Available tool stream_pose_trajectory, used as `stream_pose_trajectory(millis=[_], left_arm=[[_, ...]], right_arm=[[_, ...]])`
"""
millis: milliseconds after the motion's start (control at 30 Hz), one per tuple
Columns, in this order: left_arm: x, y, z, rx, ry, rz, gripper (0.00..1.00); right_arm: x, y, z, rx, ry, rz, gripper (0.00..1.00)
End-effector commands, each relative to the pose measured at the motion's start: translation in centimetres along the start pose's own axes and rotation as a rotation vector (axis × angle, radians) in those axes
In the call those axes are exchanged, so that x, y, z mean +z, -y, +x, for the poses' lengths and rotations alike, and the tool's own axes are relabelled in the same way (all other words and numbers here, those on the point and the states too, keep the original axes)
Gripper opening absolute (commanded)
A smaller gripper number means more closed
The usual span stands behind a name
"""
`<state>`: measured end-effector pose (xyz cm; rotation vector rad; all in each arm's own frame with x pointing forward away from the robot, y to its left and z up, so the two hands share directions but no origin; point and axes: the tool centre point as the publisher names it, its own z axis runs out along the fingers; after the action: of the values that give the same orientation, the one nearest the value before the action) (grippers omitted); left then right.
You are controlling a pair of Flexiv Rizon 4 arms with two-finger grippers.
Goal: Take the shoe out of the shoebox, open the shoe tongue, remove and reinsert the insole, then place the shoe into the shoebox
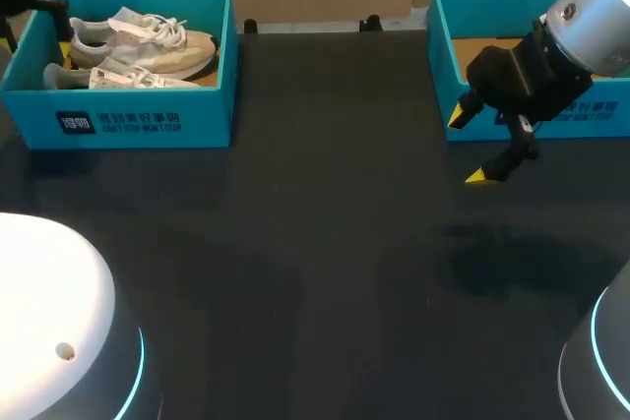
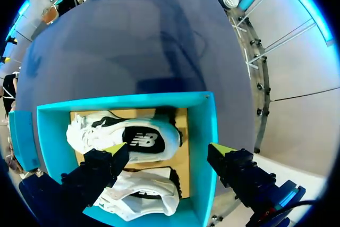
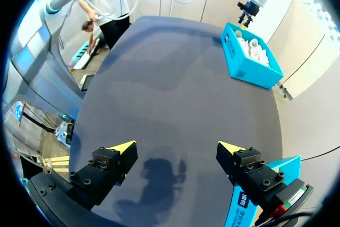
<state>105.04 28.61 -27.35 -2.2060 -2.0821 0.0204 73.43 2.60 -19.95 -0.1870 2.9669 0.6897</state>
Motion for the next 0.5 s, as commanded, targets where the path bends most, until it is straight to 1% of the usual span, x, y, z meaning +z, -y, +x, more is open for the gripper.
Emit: stream_pose_trajectory(millis=[33,67,100,133,200,267,333,367,400,500], left_arm=[[1.0,0.5,-0.3,0.002,-0.005,-0.054,1.0],[1.1,0.5,-0.3,0.001,-0.004,-0.054,1.0],[1.5,0.3,-0.3,-0.006,-0.009,-0.056,0.95],[1.6,0.2,-0.3,-0.007,-0.01,-0.056,0.94],[2.0,0.0,-0.2,-0.005,0.006,-0.044,0.83],[2.5,-0.2,-0.2,-0.018,0.0,-0.037,0.75],[2.8,-0.4,-0.1,-0.025,-0.007,-0.027,0.62],[3.0,-0.4,-0.1,-0.027,-0.008,-0.028,0.59],[3.1,-0.5,-0.1,-0.029,-0.006,-0.014,0.59],[3.4,-0.6,-0.1,-0.029,-0.008,-0.013,0.6]], right_arm=[[0.1,0.0,0.0,0.001,0.0,0.002,1.0],[0.1,0.0,0.0,0.001,0.0,0.002,1.0],[0.1,0.0,0.0,0.001,0.0,0.002,1.0],[0.1,0.0,0.0,0.001,0.0,0.002,1.0],[0.1,0.0,0.0,0.001,0.0,0.002,1.0],[0.1,0.0,0.0,0.001,0.0,0.002,1.0],[0.1,0.0,0.0,0.001,0.0,0.002,1.0],[0.1,0.0,0.0,0.001,0.0,0.002,1.0],[0.1,0.0,0.0,0.001,0.0,0.002,1.0],[0.1,0.0,0.0,0.001,0.0,0.002,1.0]])
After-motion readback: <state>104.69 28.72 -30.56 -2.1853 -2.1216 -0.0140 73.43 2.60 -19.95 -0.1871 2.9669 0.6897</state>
